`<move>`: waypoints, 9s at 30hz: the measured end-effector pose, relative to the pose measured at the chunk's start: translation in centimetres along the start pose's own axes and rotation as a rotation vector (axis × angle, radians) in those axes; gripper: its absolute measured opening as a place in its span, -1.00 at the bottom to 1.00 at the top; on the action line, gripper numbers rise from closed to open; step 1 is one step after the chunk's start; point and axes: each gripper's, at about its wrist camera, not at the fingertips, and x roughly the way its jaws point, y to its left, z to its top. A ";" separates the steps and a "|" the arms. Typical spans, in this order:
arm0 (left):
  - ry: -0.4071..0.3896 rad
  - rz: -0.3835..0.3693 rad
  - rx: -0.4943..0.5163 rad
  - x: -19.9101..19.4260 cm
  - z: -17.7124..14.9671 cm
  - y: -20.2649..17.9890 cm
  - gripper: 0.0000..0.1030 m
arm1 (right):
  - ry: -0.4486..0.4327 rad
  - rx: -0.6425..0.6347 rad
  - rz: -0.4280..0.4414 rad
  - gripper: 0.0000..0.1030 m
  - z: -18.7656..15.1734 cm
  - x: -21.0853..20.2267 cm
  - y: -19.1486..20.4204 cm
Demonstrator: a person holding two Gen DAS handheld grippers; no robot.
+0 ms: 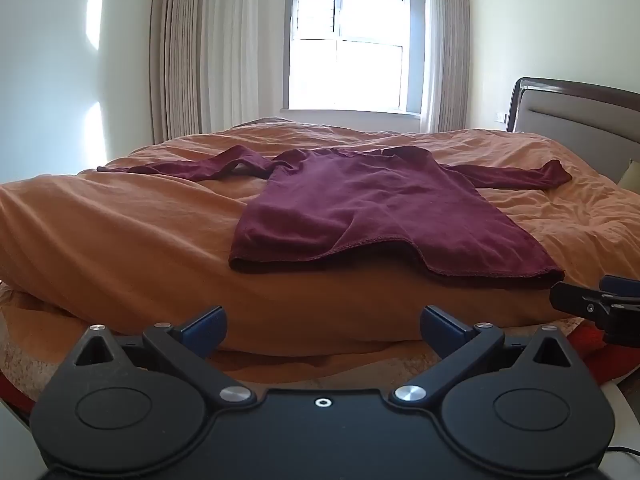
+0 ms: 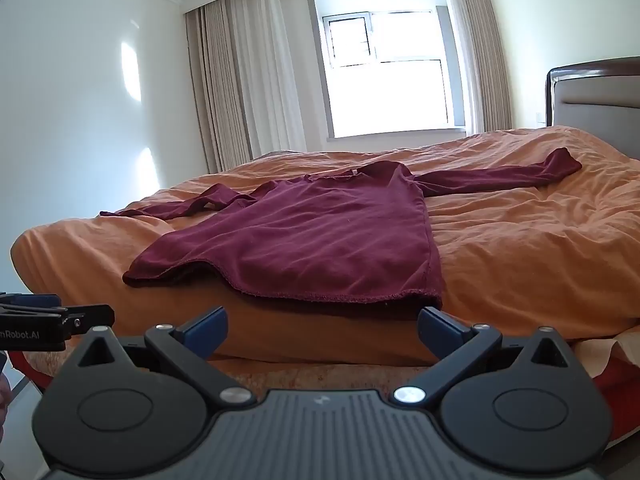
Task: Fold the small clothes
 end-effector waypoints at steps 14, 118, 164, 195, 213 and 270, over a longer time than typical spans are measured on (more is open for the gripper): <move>0.007 0.009 -0.015 0.2 -0.1 0.5 0.99 | 0.011 0.000 0.003 1.00 -0.3 0.7 0.3; 0.086 0.111 -0.117 8.2 9.7 2.3 0.99 | 0.148 0.015 -0.207 1.00 7.1 9.2 -7.2; 0.296 -0.042 -0.019 31.8 13.6 -10.1 0.99 | 0.033 0.388 -0.493 1.00 18.9 30.3 -41.0; 0.233 -0.063 -0.014 27.4 18.0 -7.9 0.99 | -0.191 0.382 -0.684 -0.91 23.6 25.8 -43.8; 0.129 0.097 -0.133 23.3 19.4 3.5 0.99 | -0.204 -0.375 0.002 -0.91 29.5 33.9 -3.9; 0.215 0.173 -0.195 40.7 15.7 3.5 0.99 | 0.229 0.150 0.055 -0.48 24.8 40.3 -31.2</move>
